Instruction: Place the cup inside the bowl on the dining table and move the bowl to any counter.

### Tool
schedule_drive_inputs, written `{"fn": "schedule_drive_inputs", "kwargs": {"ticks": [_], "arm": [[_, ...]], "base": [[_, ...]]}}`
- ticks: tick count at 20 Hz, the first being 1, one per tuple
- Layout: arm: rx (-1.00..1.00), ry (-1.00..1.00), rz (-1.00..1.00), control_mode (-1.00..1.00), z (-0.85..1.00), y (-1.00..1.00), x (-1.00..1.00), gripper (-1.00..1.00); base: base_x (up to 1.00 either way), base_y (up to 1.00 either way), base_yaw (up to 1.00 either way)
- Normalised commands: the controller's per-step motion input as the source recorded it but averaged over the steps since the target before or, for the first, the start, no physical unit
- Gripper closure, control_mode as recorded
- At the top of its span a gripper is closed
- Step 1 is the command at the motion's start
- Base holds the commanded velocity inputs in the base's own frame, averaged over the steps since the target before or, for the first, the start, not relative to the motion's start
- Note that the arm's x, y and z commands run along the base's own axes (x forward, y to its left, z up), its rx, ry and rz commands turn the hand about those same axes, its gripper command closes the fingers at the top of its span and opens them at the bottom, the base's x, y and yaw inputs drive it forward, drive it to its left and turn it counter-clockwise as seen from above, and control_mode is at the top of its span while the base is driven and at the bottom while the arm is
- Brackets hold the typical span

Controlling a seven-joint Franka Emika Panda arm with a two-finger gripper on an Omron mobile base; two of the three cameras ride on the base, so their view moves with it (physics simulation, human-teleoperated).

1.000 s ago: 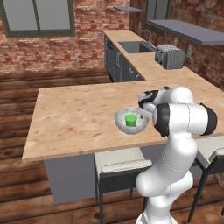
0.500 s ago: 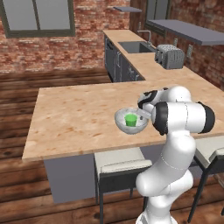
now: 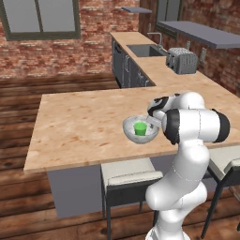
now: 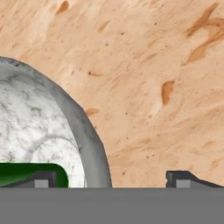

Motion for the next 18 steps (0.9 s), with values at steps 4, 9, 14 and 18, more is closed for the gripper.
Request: {"fn": "schedule_drive_inputs", "kwargs": {"ticks": [4,9,14,18], "arm": [[0.0,0.0,0.0,-1.0,0.0,0.0,0.0,1.0],[0.0,0.0,0.0,-1.0,0.0,0.0,0.0,1.0],[0.0,0.0,0.0,-1.0,0.0,0.0,0.0,1.0],[0.0,0.0,0.0,-1.0,0.07,0.0,0.0,1.0]], "base": [[0.0,0.0,0.0],[0.0,0.0,0.0],[0.0,0.0,0.0],[0.0,0.0,0.0]]}}
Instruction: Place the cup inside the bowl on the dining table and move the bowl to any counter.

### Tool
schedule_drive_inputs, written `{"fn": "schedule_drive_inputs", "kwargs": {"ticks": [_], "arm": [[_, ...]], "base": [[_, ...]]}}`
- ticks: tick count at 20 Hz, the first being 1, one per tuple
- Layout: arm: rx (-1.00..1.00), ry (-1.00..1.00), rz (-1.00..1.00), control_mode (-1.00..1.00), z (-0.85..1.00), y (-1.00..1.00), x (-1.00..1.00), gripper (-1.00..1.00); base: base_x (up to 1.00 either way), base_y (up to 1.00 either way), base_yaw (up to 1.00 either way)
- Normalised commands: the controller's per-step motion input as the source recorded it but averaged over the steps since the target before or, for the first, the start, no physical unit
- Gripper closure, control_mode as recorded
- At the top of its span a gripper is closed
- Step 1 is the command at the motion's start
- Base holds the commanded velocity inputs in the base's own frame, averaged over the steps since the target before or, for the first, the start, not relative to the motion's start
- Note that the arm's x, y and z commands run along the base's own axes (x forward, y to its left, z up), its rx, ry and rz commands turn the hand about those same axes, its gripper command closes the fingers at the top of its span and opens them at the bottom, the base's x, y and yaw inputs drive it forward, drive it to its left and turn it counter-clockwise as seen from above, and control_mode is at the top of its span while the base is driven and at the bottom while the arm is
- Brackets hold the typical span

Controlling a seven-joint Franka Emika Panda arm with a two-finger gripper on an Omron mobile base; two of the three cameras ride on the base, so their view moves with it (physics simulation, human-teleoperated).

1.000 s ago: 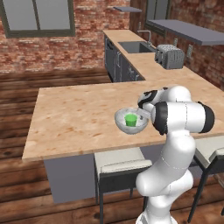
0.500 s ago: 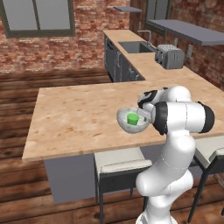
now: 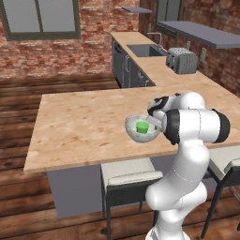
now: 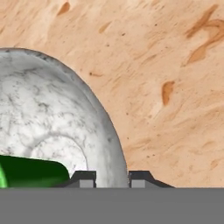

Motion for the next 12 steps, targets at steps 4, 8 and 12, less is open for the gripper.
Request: {"fn": "schedule_drive_inputs", "kwargs": {"ticks": [4,8,12], "arm": [[0.0,0.0,0.0,-1.0,0.28,0.0,0.0,1.0],[0.0,0.0,0.0,-1.0,0.35,0.0,-0.01,1.0],[0.0,0.0,0.0,-1.0,0.3,0.0,0.0,1.0]], "base": [[0.0,0.0,0.0],[0.0,0.0,0.0],[0.0,0.0,0.0]]}}
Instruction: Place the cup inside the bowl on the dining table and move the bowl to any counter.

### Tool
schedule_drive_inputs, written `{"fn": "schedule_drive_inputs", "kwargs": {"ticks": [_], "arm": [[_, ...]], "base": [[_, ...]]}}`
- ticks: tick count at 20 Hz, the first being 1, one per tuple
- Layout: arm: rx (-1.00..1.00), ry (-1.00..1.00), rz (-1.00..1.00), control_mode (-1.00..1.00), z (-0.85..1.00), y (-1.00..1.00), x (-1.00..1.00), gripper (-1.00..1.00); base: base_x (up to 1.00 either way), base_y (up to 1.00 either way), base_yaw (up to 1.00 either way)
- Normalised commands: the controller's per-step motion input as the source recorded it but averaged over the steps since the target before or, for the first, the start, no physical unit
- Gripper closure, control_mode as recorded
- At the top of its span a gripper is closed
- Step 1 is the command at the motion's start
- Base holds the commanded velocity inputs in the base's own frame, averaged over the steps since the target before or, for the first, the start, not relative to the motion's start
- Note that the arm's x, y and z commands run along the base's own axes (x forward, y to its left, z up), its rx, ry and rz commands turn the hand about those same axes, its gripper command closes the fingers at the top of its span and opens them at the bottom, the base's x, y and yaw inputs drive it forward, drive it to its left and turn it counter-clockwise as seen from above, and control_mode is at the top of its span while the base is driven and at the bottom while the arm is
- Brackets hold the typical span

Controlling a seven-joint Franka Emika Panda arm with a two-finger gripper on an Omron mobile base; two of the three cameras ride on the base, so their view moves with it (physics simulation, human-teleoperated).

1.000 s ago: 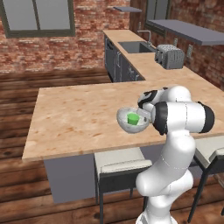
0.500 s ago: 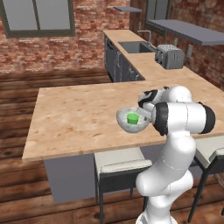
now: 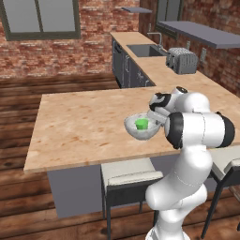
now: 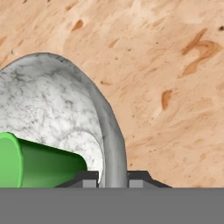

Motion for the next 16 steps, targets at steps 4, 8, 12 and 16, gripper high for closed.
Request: {"fn": "schedule_drive_inputs", "kwargs": {"ticks": [4,8,12,16], "arm": [[0.0,0.0,0.0,-1.0,0.28,0.0,0.0,1.0],[0.02,0.0,0.0,-1.0,0.19,0.0,0.0,1.0],[0.04,0.0,0.0,-1.0,0.14,0.0,-0.03,1.0],[0.04,-0.04,0.0,-1.0,0.13,0.0,-0.06,1.0]], "base": [[0.0,0.0,0.0],[0.0,0.0,0.0],[0.0,0.0,0.0],[0.0,0.0,0.0]]}}
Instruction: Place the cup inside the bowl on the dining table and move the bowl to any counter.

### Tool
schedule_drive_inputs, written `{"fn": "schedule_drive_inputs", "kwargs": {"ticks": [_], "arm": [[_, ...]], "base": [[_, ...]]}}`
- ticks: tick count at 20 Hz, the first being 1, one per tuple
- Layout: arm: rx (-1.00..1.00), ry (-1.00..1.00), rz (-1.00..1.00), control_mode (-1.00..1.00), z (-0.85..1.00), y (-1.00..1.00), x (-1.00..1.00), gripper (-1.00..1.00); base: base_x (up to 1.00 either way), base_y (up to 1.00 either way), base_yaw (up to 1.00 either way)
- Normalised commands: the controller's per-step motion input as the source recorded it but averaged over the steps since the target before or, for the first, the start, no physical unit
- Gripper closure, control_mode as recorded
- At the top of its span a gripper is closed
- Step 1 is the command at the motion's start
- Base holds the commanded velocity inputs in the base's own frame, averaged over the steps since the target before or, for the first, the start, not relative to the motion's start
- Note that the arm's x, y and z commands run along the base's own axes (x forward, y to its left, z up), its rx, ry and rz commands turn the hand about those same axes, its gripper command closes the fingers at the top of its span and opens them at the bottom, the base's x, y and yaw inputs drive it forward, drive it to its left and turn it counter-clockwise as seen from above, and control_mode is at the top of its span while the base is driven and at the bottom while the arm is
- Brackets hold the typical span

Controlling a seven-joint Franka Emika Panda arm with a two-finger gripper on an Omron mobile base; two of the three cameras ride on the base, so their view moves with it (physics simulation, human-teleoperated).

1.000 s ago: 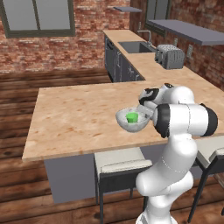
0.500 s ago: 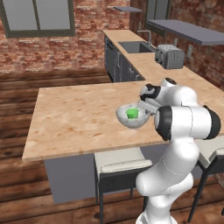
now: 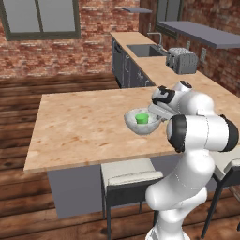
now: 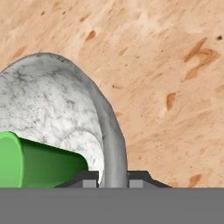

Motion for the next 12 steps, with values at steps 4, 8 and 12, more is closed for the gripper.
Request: {"fn": "schedule_drive_inputs", "kwargs": {"ticks": [4,8,12], "arm": [[0.05,-0.09,0.02,-1.0,0.12,0.0,-0.17,1.0],[0.07,-0.09,0.03,-1.0,0.14,0.0,-0.21,1.0],[0.05,-0.04,0.03,-1.0,0.23,0.0,-0.19,1.0]], "base": [[0.0,0.0,0.0],[0.0,0.0,0.0],[0.0,0.0,0.0]]}}
